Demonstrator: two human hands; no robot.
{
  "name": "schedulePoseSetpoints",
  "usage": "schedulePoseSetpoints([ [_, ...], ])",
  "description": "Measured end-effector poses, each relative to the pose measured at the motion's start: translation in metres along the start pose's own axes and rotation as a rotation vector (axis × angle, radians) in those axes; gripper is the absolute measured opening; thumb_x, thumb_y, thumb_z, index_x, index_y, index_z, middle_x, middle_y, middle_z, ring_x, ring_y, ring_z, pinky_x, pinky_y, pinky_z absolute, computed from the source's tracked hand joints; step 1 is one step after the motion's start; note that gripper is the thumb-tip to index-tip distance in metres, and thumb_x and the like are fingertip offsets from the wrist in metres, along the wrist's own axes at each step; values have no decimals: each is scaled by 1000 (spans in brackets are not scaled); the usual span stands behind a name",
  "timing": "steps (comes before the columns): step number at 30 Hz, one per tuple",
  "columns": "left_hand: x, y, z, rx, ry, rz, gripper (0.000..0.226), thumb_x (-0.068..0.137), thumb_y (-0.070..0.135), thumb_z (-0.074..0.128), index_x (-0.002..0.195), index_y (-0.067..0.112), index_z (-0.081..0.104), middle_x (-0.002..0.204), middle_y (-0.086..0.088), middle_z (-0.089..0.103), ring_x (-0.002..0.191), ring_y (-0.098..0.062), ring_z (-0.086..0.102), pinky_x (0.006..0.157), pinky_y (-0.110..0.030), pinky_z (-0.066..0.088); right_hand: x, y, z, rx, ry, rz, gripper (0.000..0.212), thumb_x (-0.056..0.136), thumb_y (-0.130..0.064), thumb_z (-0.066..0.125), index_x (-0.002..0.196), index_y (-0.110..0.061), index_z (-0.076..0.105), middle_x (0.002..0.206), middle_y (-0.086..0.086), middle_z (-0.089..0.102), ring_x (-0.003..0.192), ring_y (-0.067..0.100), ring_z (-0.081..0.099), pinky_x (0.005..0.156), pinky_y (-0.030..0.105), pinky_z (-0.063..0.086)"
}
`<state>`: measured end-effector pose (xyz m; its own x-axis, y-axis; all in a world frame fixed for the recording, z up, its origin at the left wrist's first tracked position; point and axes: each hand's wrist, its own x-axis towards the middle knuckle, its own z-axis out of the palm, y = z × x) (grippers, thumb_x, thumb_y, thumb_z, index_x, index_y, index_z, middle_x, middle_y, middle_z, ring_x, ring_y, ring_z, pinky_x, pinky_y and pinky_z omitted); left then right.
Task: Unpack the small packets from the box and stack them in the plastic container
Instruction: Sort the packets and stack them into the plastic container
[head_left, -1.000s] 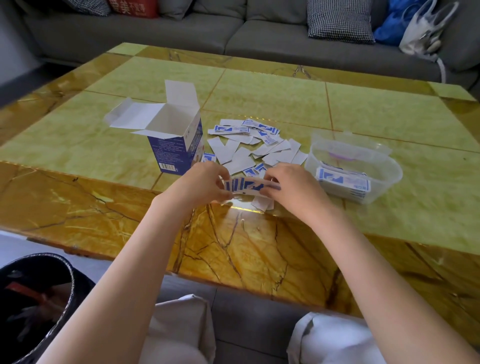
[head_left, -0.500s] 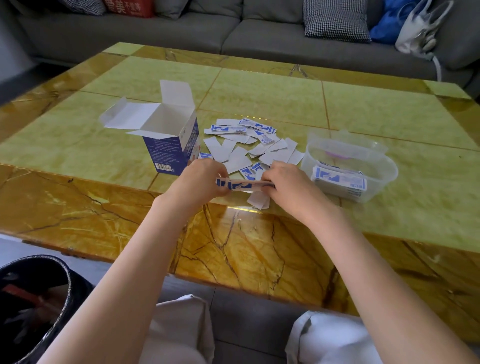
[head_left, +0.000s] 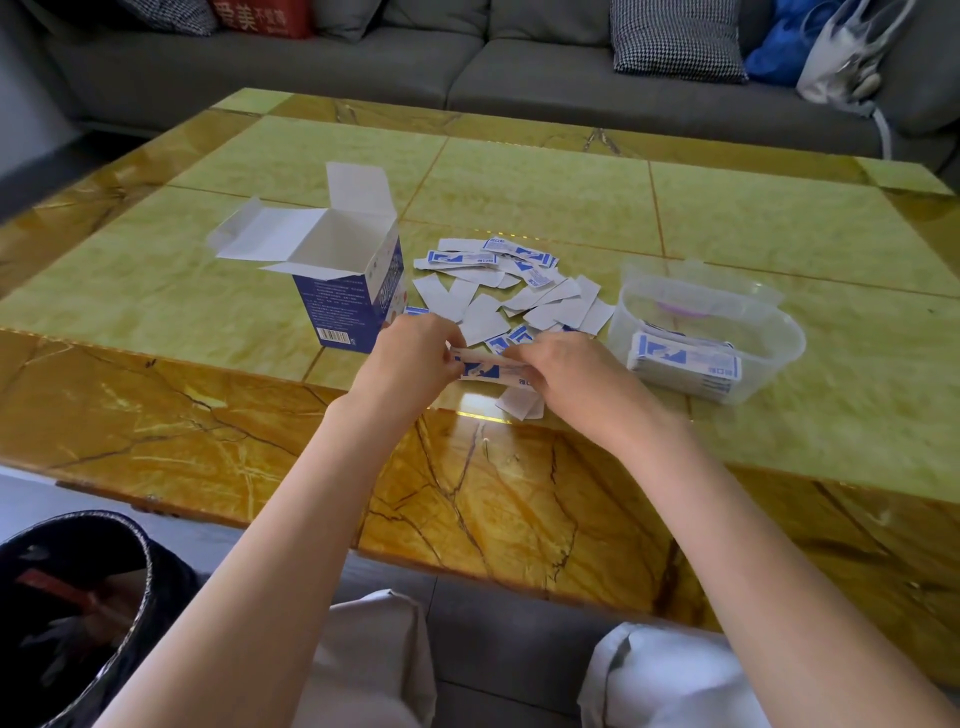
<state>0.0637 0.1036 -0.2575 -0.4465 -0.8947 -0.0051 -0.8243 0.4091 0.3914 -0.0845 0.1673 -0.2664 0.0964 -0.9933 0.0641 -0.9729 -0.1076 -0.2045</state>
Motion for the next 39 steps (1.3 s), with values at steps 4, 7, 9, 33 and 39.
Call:
schedulePoseSetpoints([
  [4,0,2,-2,2,34,-25,24,89,13,56,109,11,68,104,-7,69,93,-20,62,73,-25,45,2,-1,2,-37,10,-18,31,95,-14,47,124,-18,56,105,6,60,96,22,59,77,28,46],
  [7,1,2,-1,33,49,-32,24,91,13,53,110,12,68,103,-8,68,91,-21,62,72,-25,45,5,2,2,-41,25,6,27,95,-11,46,117,-14,60,103,6,59,95,23,59,76,27,44],
  [9,0,3,2,87,24,-23,24,92,13,52,111,13,67,104,-8,67,92,-22,61,74,-26,45,6,1,4,-48,-41,24,28,94,-10,47,119,-13,59,105,7,59,99,23,58,79,27,44],
  [33,25,98,-5,-680,227,80,17,86,9,57,96,10,71,76,-4,67,68,-13,62,73,-29,52,-32,81,-73,506,574,425,17,86,-1,59,97,-14,62,76,4,64,48,-7,58,53,9,51],
  [39,37,132,23,-369,266,160,27,88,19,57,115,17,58,83,5,67,78,-15,62,70,-26,47,-47,109,-73,426,490,574,19,84,-1,58,92,-18,58,76,9,63,68,22,59,67,29,50],
])
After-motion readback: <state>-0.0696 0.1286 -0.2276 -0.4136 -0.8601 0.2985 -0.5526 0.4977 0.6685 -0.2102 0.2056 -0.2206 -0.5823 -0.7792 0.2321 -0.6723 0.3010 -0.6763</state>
